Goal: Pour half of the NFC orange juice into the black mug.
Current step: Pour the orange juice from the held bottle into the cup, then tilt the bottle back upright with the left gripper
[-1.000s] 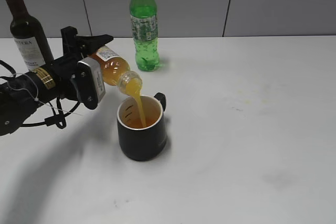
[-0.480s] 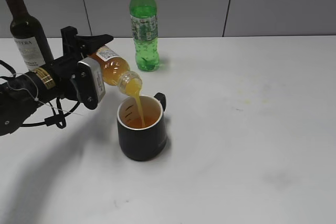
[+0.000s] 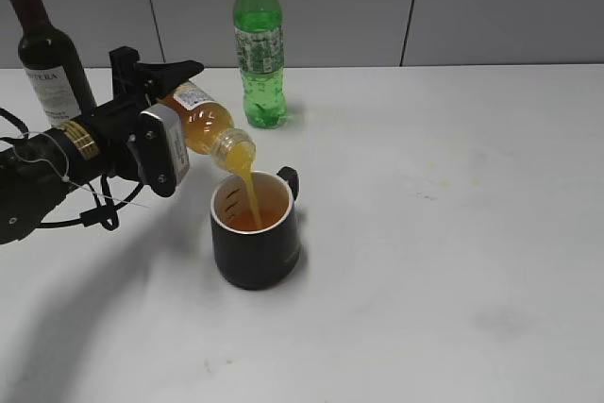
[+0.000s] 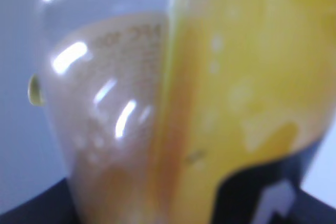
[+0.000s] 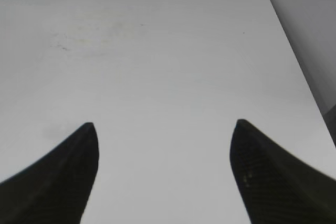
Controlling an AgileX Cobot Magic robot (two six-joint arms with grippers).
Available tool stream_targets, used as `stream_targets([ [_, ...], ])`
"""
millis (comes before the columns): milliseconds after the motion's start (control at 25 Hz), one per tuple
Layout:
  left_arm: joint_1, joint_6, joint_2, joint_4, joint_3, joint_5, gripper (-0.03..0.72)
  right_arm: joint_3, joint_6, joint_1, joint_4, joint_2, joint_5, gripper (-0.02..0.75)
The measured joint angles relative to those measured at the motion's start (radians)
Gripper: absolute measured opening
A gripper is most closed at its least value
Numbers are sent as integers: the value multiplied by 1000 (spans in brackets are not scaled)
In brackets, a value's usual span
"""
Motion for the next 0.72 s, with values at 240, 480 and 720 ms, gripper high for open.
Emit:
stream_targets([
  [240,0,28,0,-1,0,0,473,0,0,0,0,0,0,592],
  [480,0,39,0,-10,0,-4,473,0,0,0,0,0,0,592],
  [720,0,47,0,-18,0,-7,473,0,0,0,0,0,0,592],
])
